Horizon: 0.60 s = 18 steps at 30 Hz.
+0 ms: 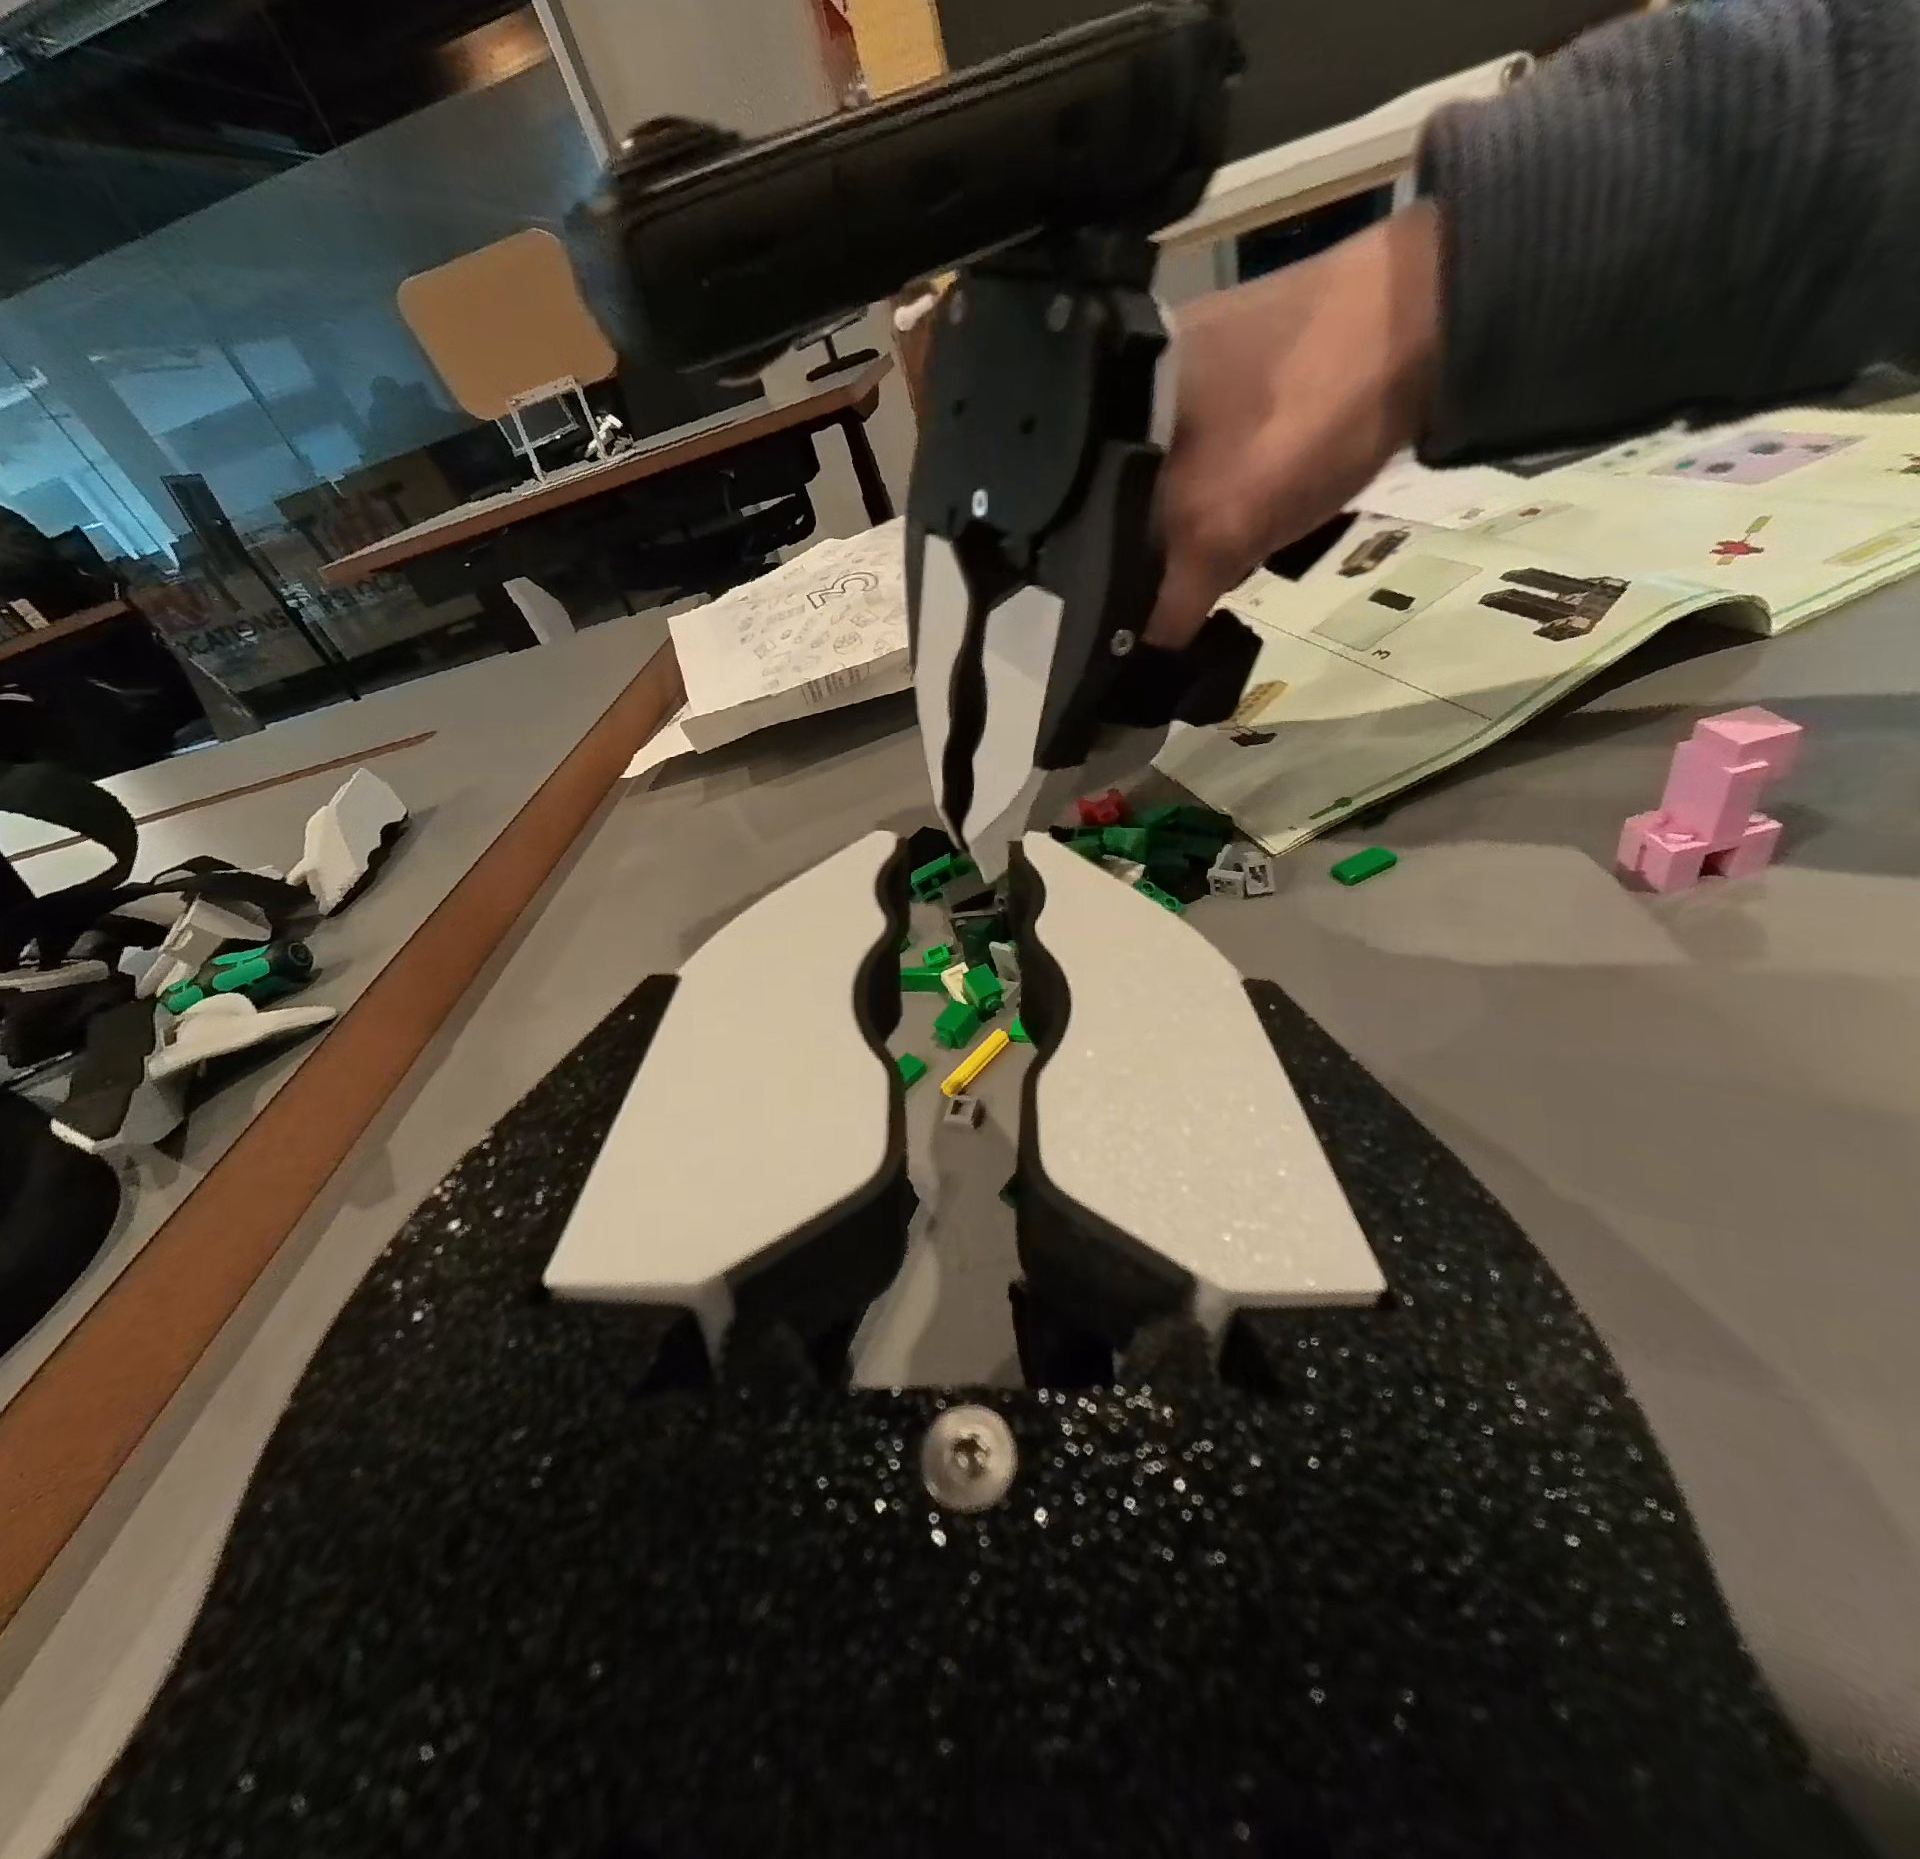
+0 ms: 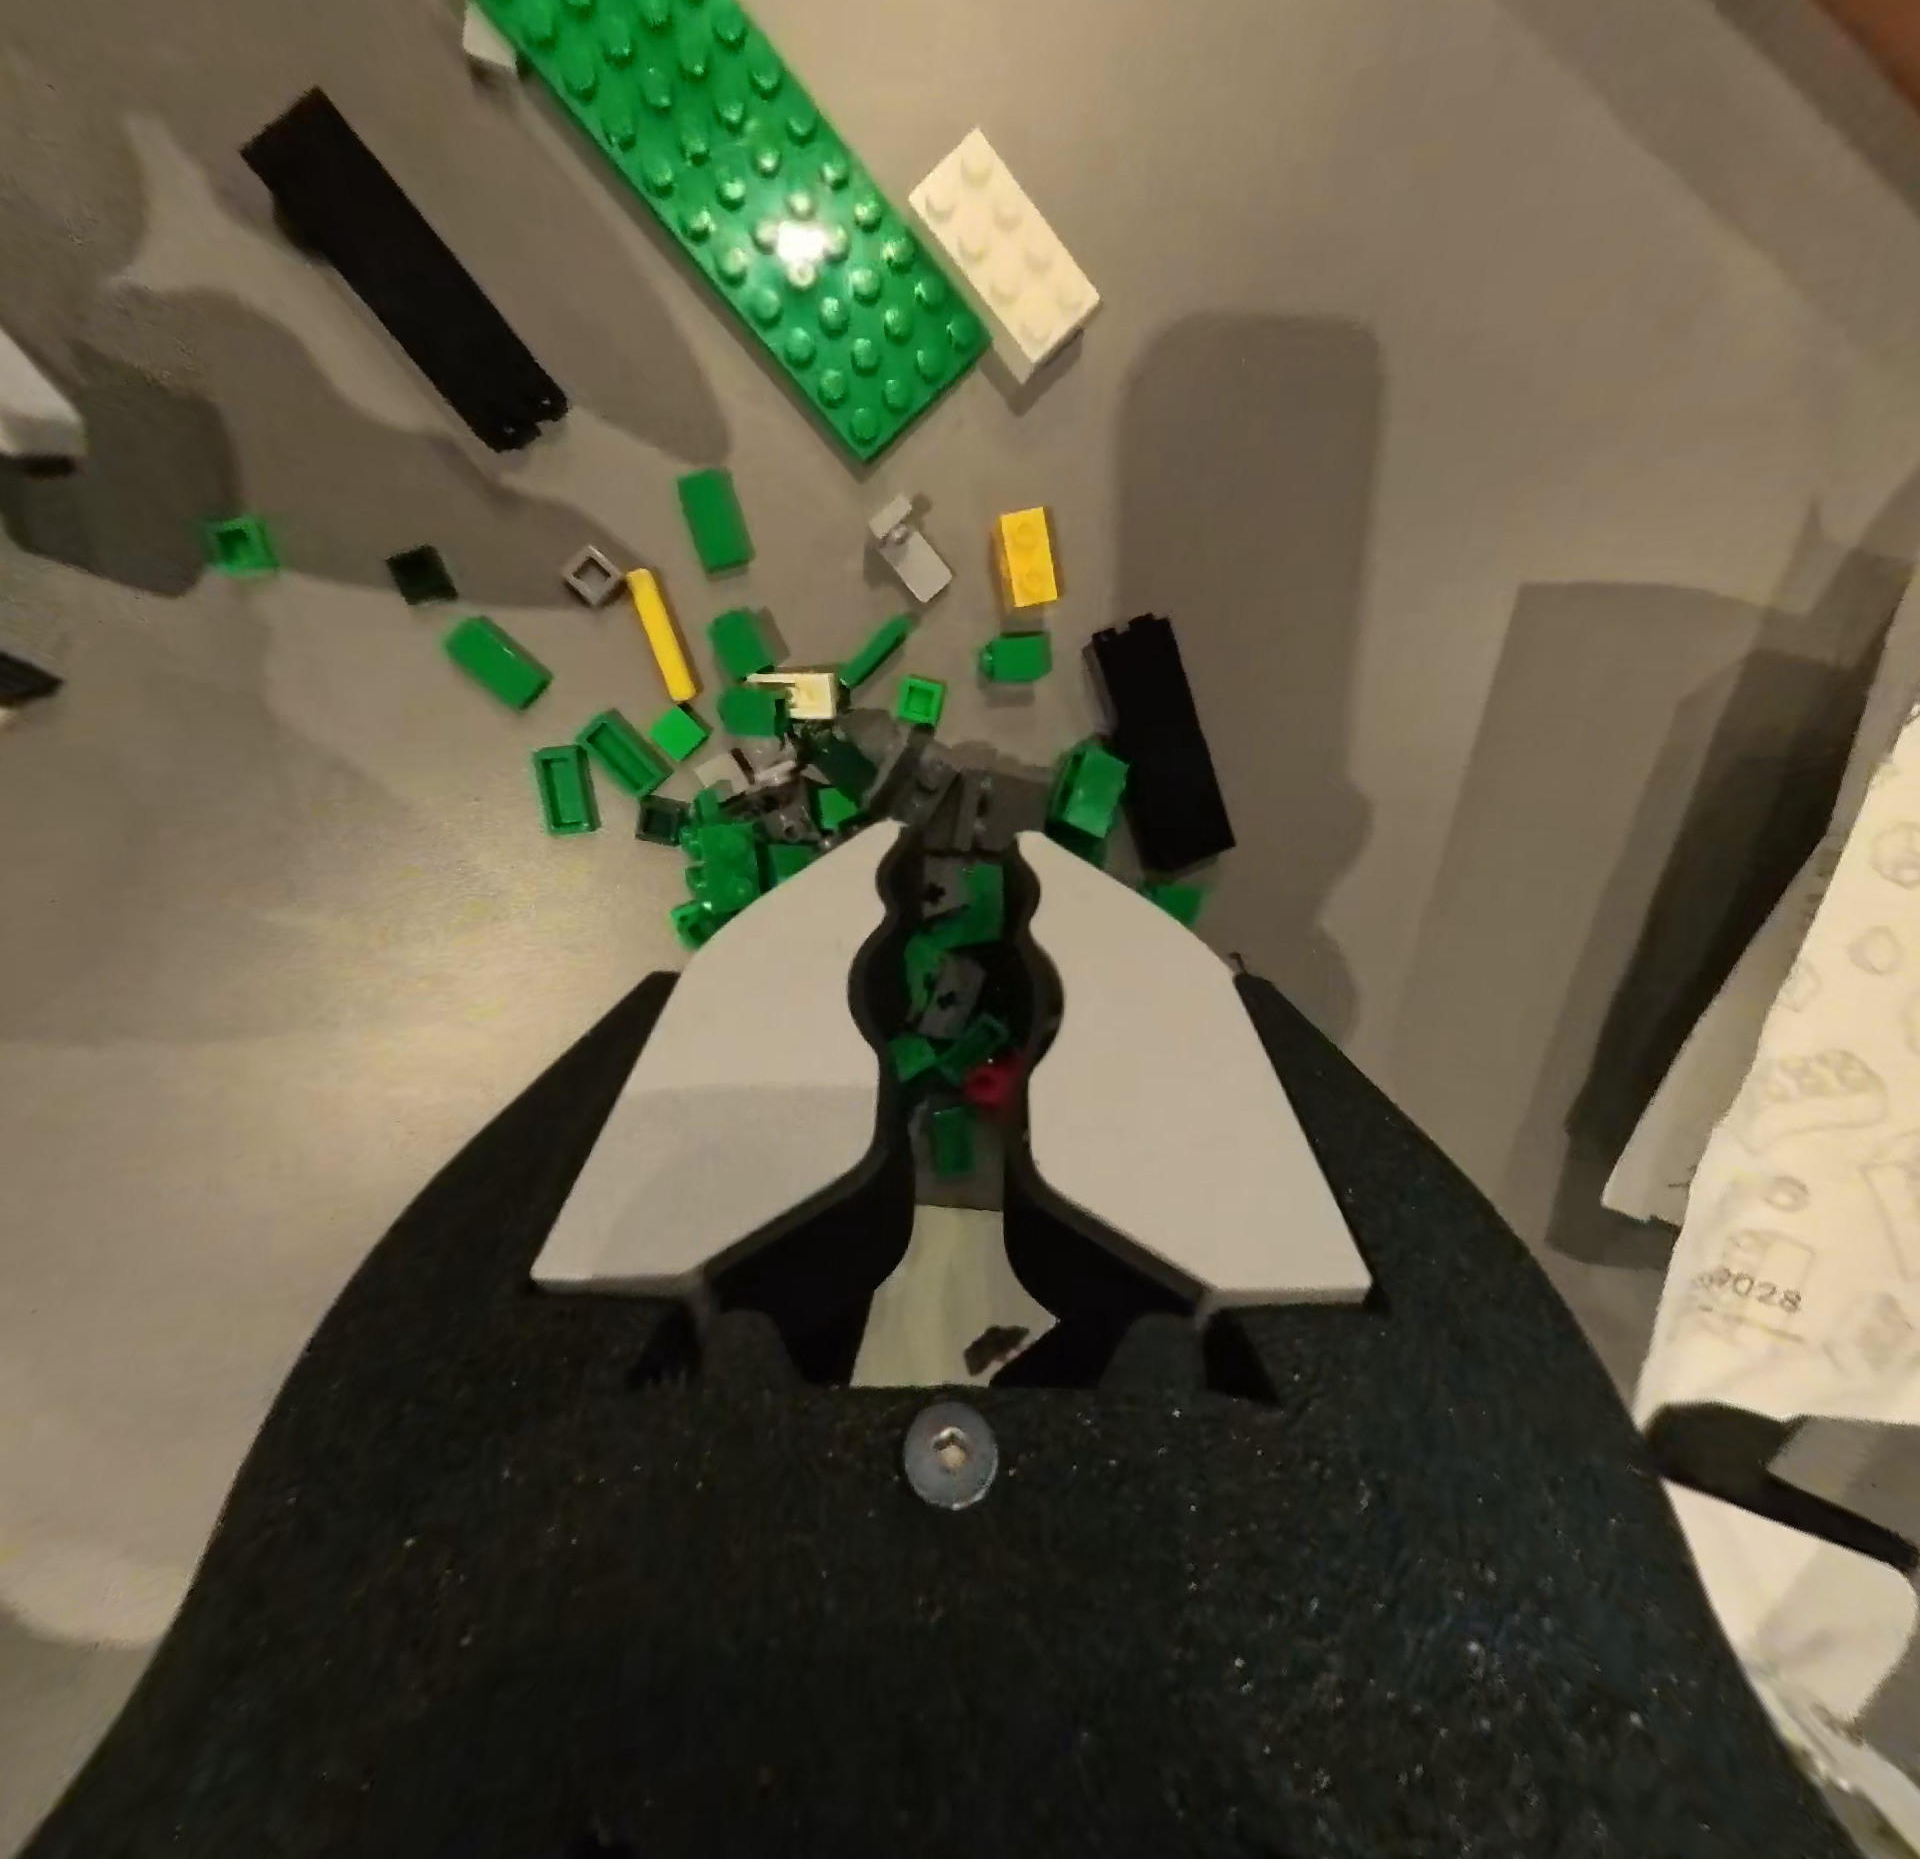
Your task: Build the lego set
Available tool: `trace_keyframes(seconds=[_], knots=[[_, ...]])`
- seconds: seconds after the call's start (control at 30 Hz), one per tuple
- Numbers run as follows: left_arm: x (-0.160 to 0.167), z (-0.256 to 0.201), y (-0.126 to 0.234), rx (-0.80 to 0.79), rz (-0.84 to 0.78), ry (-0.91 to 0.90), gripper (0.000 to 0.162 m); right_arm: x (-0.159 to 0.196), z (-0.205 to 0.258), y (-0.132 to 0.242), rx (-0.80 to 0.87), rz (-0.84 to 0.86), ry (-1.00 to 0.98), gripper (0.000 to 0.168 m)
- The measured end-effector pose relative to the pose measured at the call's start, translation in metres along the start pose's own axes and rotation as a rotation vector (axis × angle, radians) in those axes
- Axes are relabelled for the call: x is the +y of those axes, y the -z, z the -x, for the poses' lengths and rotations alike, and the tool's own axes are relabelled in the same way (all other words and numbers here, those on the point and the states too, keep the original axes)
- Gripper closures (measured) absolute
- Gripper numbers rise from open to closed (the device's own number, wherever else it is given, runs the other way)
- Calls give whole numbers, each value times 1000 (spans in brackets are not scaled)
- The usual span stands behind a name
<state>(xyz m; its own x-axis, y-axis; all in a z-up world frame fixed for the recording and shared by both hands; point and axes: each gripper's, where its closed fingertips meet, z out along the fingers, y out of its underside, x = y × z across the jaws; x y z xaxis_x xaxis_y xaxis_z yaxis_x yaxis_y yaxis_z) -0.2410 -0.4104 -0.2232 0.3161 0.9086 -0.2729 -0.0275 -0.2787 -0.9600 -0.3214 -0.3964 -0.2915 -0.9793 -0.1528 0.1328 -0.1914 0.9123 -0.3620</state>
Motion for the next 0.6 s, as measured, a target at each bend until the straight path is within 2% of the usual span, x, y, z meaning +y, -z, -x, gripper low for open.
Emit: trace_keyframes(seconds=[0.13, 0.27, 0.6], knots=[[0, 0, 0, 0, 0, -1, 146, -6, 8, 0, -129, -10, -82, 162], [0, -1, 0, 3, 1, -2, 148, -13, 12, 2, -236, -35, -183, 159], [0, -2, 0, 10, 2, -8, 151, -3, 12, -7, -139, 57, 58, 149]])
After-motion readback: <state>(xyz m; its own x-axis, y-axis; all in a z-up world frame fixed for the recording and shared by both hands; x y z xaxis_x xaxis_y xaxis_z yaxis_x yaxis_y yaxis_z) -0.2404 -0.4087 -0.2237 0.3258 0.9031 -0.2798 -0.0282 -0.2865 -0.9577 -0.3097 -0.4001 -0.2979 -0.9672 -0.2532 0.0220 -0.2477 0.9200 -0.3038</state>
